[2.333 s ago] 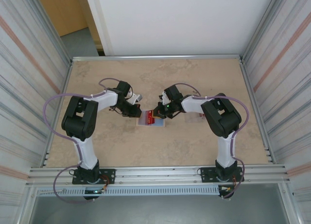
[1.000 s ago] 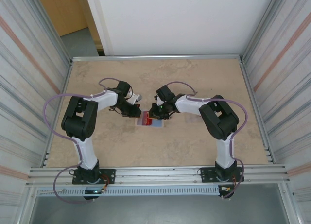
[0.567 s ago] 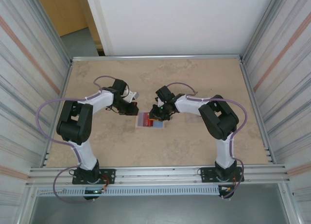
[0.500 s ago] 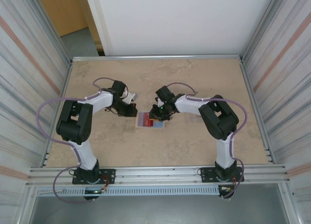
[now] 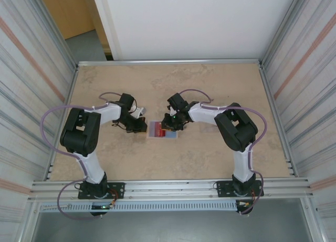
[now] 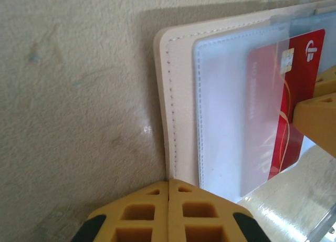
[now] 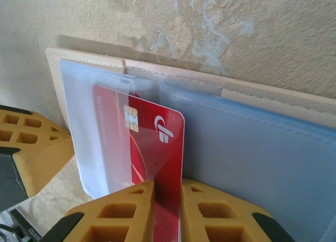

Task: Put the credit cards into the card holder
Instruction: Insert the credit card into the card slot.

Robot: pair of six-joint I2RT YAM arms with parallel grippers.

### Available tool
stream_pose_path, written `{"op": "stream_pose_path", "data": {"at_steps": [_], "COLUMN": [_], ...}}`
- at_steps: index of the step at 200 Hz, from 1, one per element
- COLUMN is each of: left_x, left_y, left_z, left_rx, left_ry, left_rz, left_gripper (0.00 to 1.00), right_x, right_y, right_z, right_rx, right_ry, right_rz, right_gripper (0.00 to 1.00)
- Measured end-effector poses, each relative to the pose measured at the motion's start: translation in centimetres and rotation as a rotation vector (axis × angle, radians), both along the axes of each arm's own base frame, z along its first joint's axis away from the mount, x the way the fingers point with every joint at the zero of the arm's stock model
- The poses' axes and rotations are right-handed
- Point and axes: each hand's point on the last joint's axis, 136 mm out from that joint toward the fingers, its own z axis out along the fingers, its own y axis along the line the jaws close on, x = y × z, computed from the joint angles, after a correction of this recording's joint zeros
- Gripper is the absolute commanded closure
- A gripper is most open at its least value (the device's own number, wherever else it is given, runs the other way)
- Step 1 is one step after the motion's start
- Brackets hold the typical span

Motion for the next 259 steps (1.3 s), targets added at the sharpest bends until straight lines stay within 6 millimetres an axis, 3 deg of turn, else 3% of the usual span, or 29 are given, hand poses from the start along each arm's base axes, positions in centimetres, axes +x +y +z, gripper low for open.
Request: {"op": "stream_pose_path", "data": {"at_steps": [99,169,200,226,259], "left_x": [-0.9,-0.9,-0.9,-0.7,0.2], "left_y": [-1.5,-1.7,-1.5,-1.1,-0.8], "left_z": [0.0,0.1,0.1,0.2,1.9], "left_rx": [-0.025,-0.028,-0.020,0.007,0.030], "left_ry": [0.021,0.023,0.014,-0.005,-0.085], "left_rz": [-0.002,-0.006,-0.014,-0.025,-0.050], "left_gripper": [1.00,1.00,1.00,0.92,0.86], "right_x": [-0.3,-0.4,-0.6,-0.4,-0.2], "right_y": [0.9,0.4,-0.6,-1.4,-2.7], "right_z": [0.0,0.2,1.3,2.8,4.0], "right_rx": [-0.010,-0.040,-0.072,-0.074,-0.082], "right_ry": [0.013,0.013,0.006,-0.020,-0.049], "right_rz": [0.020,0.019,0.012,0.009,-0.003], "right_gripper": [0.84,0.73,0.71,0.70,0.70]}}
